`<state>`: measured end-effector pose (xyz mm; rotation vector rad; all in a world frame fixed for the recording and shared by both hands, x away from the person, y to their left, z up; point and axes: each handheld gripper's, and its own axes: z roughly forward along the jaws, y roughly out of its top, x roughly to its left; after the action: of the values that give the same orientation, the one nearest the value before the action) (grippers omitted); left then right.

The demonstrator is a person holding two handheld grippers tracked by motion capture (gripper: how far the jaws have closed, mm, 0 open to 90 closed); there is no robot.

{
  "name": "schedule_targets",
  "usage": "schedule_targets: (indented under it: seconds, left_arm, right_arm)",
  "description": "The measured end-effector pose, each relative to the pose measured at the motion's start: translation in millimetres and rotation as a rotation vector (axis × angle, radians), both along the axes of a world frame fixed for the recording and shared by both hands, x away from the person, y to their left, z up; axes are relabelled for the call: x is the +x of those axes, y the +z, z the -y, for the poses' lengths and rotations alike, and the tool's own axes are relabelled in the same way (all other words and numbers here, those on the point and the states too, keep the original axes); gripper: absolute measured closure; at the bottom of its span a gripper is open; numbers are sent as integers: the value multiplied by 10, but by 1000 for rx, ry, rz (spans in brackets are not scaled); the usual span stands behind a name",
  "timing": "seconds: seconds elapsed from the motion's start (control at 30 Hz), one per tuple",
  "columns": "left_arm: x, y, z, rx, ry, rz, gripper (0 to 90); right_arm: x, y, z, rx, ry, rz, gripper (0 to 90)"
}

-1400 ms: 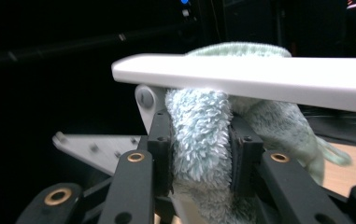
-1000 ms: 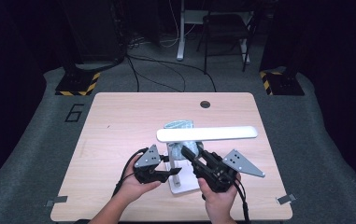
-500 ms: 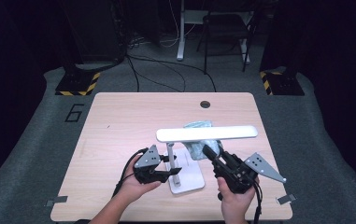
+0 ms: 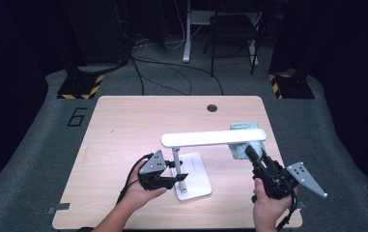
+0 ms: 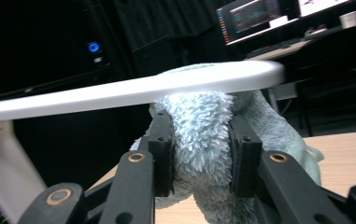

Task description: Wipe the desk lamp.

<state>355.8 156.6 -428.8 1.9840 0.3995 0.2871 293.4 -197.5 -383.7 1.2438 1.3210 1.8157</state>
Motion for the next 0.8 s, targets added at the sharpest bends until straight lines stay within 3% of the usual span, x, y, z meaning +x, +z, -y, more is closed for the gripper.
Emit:
schedule_targets:
  seconds: [0.2,0.43,0.6,0.8]
  left_arm:
    - [1,-1,0,0,1,-2,525]
    - [3,0,5,-2,2,-5,525]
    - [-1,0,11,1,6,-2,525]
    - [-6,-3,20,1,6,-3,524]
  right_arm:
    - [20,-26,126,4,-59,-4,676]
    - [22,-37,99,2,-63,-5,675]
    - [7,-5,-72,-17,-17,-1,675]
    - [-13,74,-423,-53,95,21,675]
